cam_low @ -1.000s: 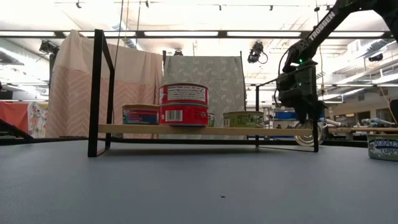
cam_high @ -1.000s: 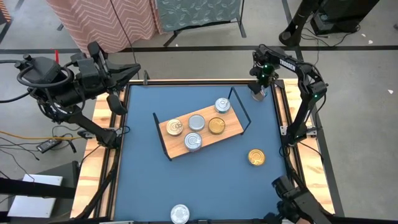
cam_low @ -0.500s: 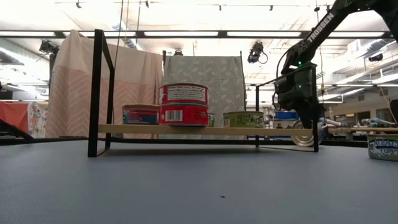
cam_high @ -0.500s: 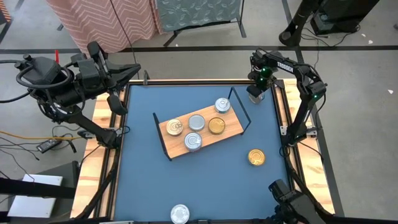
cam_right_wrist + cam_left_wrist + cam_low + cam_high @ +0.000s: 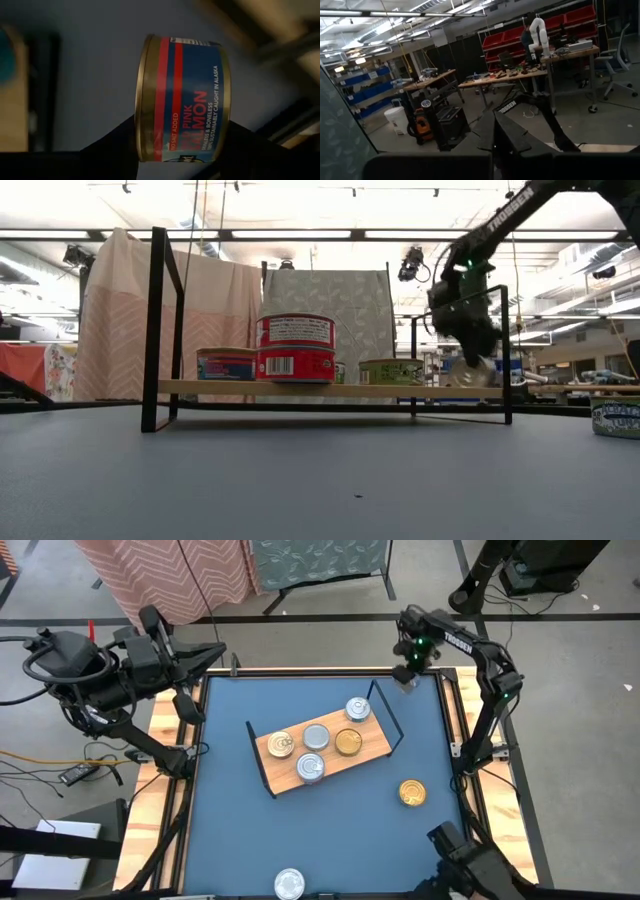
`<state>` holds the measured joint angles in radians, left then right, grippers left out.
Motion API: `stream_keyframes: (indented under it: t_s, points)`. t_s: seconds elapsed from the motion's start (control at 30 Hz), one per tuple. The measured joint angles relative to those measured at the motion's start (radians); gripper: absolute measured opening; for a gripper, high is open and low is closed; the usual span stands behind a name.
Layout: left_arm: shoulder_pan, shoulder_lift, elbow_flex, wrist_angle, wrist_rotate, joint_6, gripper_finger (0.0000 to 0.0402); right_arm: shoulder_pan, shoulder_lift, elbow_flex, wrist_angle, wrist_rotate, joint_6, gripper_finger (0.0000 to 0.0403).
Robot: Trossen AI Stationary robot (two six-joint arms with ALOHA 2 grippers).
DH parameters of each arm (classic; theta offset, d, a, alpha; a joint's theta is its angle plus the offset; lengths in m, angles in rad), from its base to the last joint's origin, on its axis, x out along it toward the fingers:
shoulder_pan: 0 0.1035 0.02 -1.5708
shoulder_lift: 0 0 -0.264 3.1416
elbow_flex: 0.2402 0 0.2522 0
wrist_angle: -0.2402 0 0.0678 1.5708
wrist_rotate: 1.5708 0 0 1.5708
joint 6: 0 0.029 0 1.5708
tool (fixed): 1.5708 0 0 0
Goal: Stack canned seafood by type on shelf
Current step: Put the blue/pink tuna can on the shelf
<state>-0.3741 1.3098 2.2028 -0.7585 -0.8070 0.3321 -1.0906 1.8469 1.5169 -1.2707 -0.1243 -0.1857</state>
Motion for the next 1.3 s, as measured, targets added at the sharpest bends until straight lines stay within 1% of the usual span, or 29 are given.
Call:
stream_keyframes:
  t_s: [0.2, 0.33, 0.43, 0.5, 0.6, 0.73, 0.8, 0.9, 0.97, 1.17, 1.3]
  points:
    - [0.0, -0.001, 0.0, 0.008, 0.0, 0.045, 0.0013, 0.017, 0.0, 0.27, -0.06, -0.016, 0.07, 0.0205]
    - [0.0, -0.001, 0.0, 0.009, 0.0, 0.081, 0.0013, 0.058, -0.021, 0.451, -0.089, -0.096, 0.14, 0.0205]
    - [0.0, -0.002, 0.0, 0.009, -0.004, 0.115, 0.0013, 0.111, -0.067, 0.546, -0.082, -0.148, 0.205, 0.0206]
    - [0.0, -0.002, 0.0, 0.008, -0.006, 0.133, 0.0013, 0.158, -0.108, 0.581, -0.068, -0.162, 0.252, 0.0206]
    - [0.0, -0.004, 0.0, 0.008, -0.006, 0.158, 0.0013, 0.25, -0.171, 0.584, -0.043, -0.167, 0.343, 0.0206]
    - [0.0, -0.007, 0.0, 0.007, -0.006, 0.162, 0.0013, 0.415, -0.229, 0.571, -0.041, -0.148, 0.473, 0.0206]
    - [0.0, -0.008, 0.0, 0.006, -0.009, 0.162, 0.0013, 0.511, -0.244, 0.556, -0.041, -0.105, 0.538, 0.0206]
    - [0.0, -0.013, 0.0, 0.004, -0.038, 0.162, 0.0013, 0.662, -0.262, 0.513, -0.021, -0.004, 0.648, 0.0206]
    - [0.001, -0.018, 0.0, -0.001, -0.054, 0.162, 0.0013, 0.755, -0.278, 0.465, 0.021, 0.064, 0.736, 0.0206]
    - [0.001, -0.051, 0.0, -0.007, -0.061, 0.157, 0.0013, 1.015, -0.358, 0.263, 0.251, 0.38, 1.047, 0.0206]
    - [0.001, -0.075, 0.0, -0.032, -0.057, 0.109, 0.0013, 1.164, -0.447, 0.108, 0.291, 0.539, 1.277, 0.0206]
